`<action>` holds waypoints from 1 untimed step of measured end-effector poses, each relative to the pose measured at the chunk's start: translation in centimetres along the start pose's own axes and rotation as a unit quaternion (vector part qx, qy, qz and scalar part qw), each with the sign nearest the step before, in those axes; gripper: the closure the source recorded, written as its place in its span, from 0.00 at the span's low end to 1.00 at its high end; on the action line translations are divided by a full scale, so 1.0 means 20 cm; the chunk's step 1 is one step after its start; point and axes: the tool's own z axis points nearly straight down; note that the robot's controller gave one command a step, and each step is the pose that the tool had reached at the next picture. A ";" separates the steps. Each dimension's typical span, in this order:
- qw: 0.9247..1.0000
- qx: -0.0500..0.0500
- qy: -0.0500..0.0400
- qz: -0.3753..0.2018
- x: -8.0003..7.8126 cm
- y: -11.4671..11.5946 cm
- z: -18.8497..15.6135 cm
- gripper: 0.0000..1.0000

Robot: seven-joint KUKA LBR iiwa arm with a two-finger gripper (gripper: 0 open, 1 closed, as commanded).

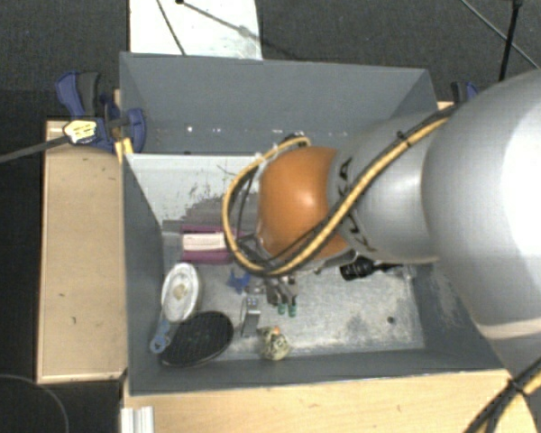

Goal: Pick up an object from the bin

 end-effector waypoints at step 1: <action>0.995 0.005 -0.005 -0.099 0.12 0.30 0.12 0.00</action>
Offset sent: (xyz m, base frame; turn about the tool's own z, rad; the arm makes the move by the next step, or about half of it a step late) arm -0.0242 0.0682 -0.0260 -0.2113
